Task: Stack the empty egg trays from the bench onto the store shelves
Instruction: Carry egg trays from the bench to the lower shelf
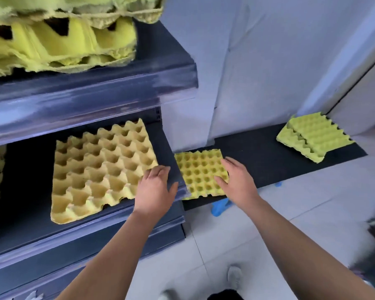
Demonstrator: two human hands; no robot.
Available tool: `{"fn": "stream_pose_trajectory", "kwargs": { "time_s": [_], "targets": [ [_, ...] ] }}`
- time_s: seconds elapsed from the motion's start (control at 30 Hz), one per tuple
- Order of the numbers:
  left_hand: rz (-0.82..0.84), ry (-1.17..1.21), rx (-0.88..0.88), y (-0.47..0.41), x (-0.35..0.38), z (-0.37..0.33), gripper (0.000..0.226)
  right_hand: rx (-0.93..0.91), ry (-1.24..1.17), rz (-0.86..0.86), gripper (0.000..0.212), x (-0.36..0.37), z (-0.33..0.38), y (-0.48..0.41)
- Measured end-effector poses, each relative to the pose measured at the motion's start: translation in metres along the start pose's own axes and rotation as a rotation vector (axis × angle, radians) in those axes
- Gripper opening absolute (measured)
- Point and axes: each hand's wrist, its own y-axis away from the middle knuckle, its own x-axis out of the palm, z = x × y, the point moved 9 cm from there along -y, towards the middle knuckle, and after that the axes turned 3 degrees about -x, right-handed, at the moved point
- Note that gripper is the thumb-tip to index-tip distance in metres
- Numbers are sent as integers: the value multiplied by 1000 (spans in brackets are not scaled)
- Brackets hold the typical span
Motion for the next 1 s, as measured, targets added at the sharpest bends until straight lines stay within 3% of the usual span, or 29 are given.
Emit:
{"fn": "stream_pose_trajectory", "kwargs": {
  "time_s": [0.2,0.43,0.8,1.0],
  "targets": [
    [46,-26,53,-15,67,-87,45,14,6,57,49,-25,-89,-3],
    [143,-13,-114,-40,157,-129,52,-35,23,208,56,-5,-183,-32],
    [326,-89,-388,-82,268,-67,54,-54,14,398,57,103,-253,-89],
    [453,-83,-504,-101,329,-8,72,17,-9,464,55,167,-274,-119]
  ]
}}
